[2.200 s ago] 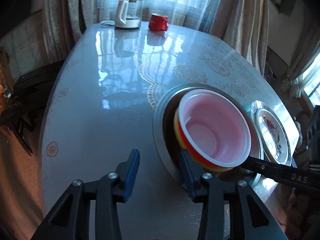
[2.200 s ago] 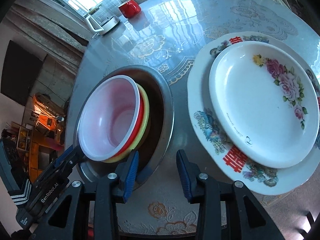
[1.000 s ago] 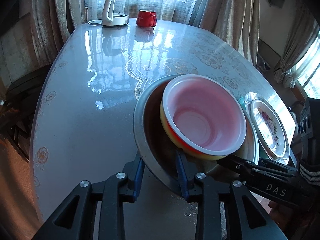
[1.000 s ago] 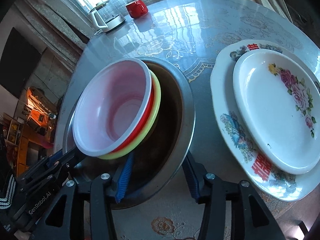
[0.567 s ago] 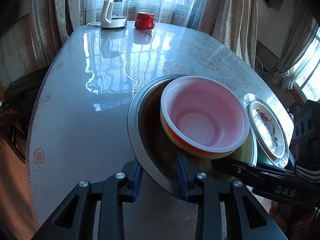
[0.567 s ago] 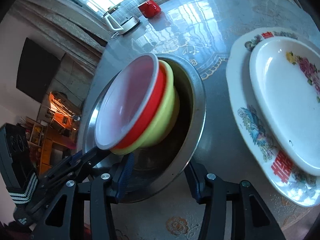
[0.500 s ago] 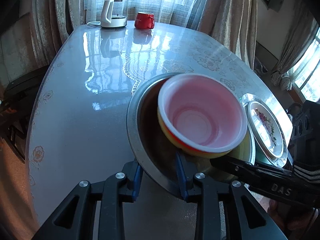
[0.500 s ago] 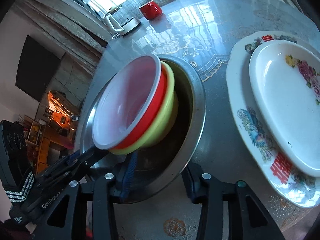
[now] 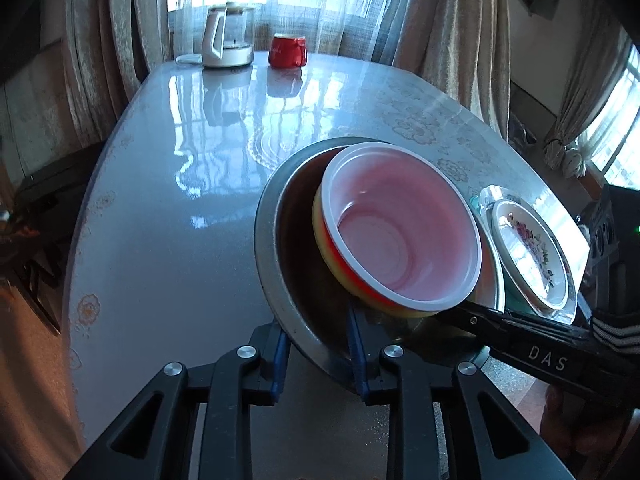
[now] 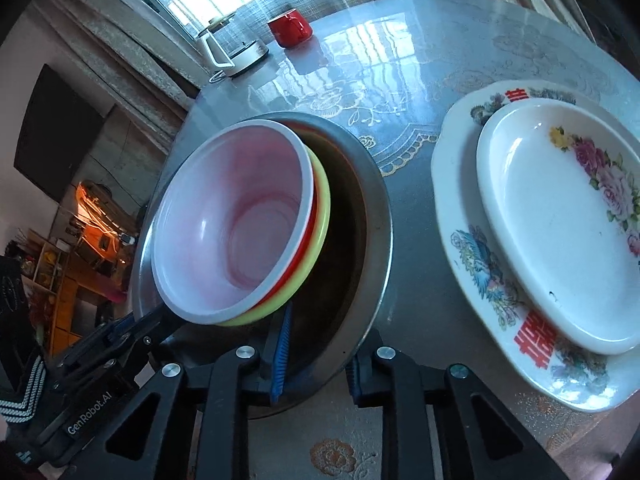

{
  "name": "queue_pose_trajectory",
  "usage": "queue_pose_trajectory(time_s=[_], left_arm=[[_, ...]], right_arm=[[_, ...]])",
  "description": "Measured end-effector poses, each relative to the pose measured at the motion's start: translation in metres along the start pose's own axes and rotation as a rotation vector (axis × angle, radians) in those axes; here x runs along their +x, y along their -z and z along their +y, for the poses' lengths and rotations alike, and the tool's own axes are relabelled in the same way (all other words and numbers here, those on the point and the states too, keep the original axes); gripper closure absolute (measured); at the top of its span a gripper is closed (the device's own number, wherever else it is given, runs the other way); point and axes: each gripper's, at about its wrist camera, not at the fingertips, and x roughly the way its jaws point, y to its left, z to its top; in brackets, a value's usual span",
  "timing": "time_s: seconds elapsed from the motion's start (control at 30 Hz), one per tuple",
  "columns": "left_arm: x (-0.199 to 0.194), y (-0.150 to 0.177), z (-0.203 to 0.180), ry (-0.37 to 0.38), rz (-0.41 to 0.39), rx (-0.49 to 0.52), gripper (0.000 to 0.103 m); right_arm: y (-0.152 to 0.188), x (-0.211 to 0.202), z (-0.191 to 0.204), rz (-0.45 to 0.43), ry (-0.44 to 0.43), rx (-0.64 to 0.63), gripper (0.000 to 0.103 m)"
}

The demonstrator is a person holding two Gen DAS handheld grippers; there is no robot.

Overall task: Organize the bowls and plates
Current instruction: 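Lift the nested steel bowl with both grippers and carry it over the plate stack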

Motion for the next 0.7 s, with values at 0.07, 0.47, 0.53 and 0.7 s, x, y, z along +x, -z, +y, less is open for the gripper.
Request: queue_pose_trajectory(time_s=[0.07, 0.47, 0.53, 0.7], left_arm=[[-0.003, 0.001, 0.002, 0.009, -0.010, -0.010, 0.076], [-0.024, -0.007, -0.011, 0.014, -0.114, 0.003, 0.076], [-0.029, -0.012, -0.018, 0.025, -0.133, 0.016, 0.076], [-0.034, -0.024, -0.038, 0.058, -0.172, 0.057, 0.077]], right_arm=[[0.000, -0.002, -0.001, -0.005, -0.008, 0.001, 0.081], [-0.004, -0.031, 0.002, -0.084, -0.013, -0.020, 0.081], [-0.006, -0.041, 0.001, -0.108, -0.014, -0.018, 0.081], [-0.009, -0.064, -0.008, -0.165, -0.004, 0.007, 0.081]])
